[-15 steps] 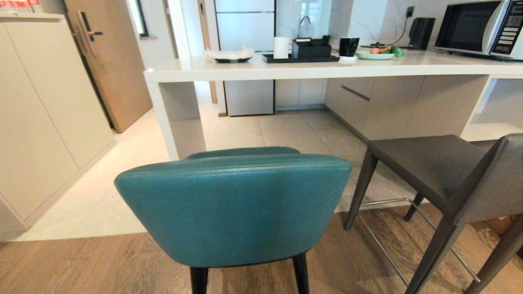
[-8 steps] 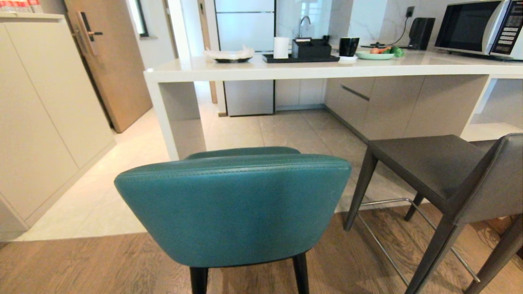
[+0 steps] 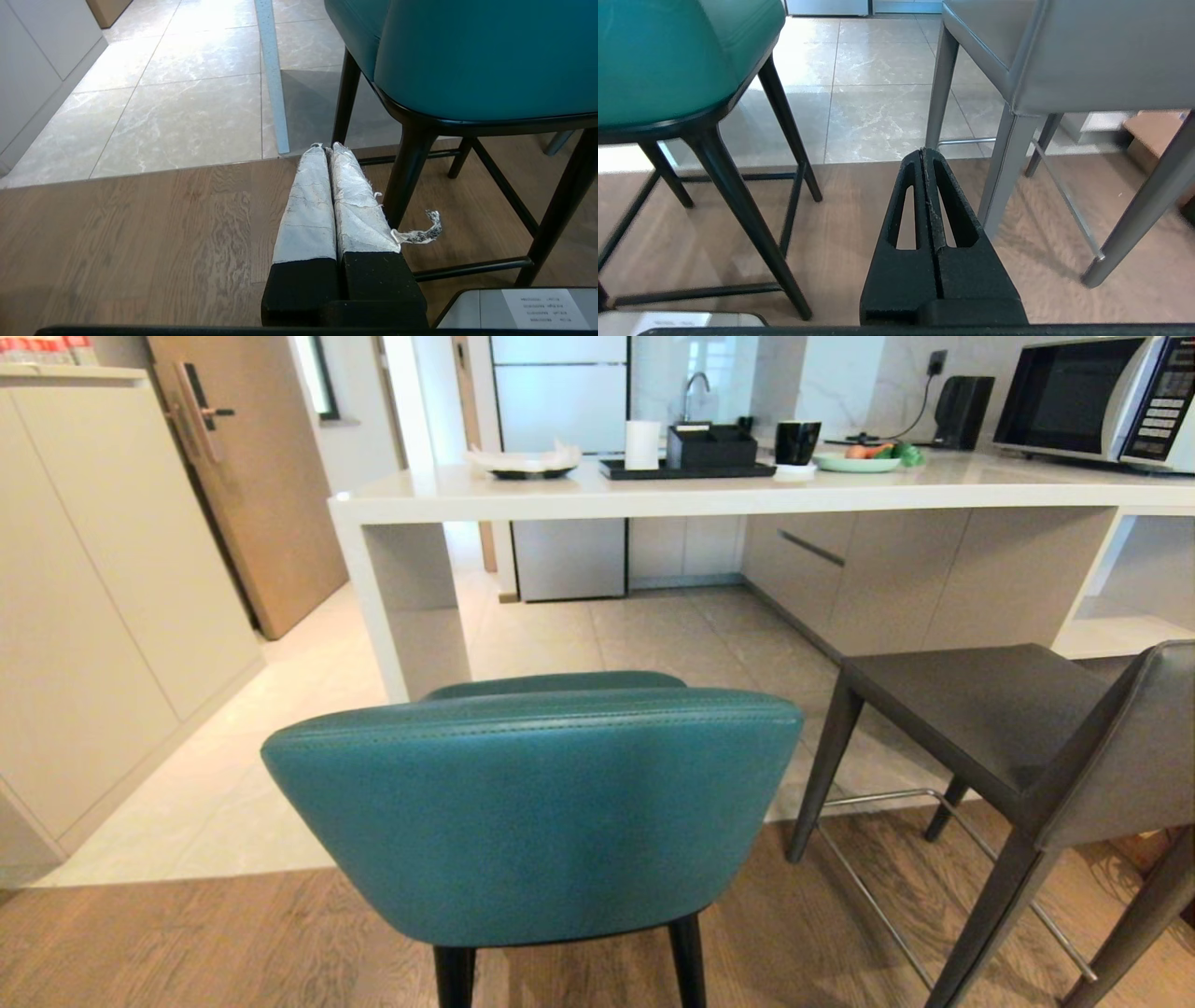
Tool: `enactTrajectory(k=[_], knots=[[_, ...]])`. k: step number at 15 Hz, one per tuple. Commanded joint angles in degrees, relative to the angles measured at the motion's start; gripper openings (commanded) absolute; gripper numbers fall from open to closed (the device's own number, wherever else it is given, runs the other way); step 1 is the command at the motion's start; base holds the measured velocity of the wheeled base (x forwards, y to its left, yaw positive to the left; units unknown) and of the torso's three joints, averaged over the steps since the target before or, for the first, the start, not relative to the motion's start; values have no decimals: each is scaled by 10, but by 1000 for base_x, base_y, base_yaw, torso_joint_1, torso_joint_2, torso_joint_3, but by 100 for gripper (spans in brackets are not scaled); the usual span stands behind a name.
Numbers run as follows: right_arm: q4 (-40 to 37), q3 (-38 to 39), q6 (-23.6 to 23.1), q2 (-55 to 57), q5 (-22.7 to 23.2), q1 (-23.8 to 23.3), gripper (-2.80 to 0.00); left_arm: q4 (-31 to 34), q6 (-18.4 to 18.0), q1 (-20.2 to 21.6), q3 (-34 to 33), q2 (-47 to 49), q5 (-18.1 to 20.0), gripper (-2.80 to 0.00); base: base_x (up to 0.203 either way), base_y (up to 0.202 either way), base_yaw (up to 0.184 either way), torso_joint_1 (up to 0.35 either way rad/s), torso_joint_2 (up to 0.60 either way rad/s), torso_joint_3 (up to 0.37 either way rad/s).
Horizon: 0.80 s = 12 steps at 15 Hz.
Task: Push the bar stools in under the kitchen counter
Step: Push the gray chair back under the dining table
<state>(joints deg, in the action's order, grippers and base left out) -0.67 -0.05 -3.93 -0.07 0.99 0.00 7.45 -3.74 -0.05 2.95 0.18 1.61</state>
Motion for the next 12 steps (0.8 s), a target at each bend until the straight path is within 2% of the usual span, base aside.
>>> enactTrajectory(k=[1, 4, 5, 7, 12], knots=[[-3, 0, 10, 1, -2, 0, -280, 0, 3, 0, 0, 1, -3, -280, 0, 0, 0, 0, 0, 0], [1, 1, 22, 0, -6, 0, -280, 0, 7, 0, 0, 0, -5, -280, 0, 0, 0, 0, 0, 0], [2, 1, 45, 1, -9, 0, -280, 0, 15, 0, 0, 1, -7, -280, 0, 0, 0, 0, 0, 0], [3, 1, 51, 1, -13, 0, -280, -1, 46, 0, 0, 0, -22, -280, 0, 0, 0, 0, 0, 0], [4, 1, 49, 0, -12, 0, -280, -1, 45, 0, 0, 0, -22, -280, 0, 0, 0, 0, 0, 0]])
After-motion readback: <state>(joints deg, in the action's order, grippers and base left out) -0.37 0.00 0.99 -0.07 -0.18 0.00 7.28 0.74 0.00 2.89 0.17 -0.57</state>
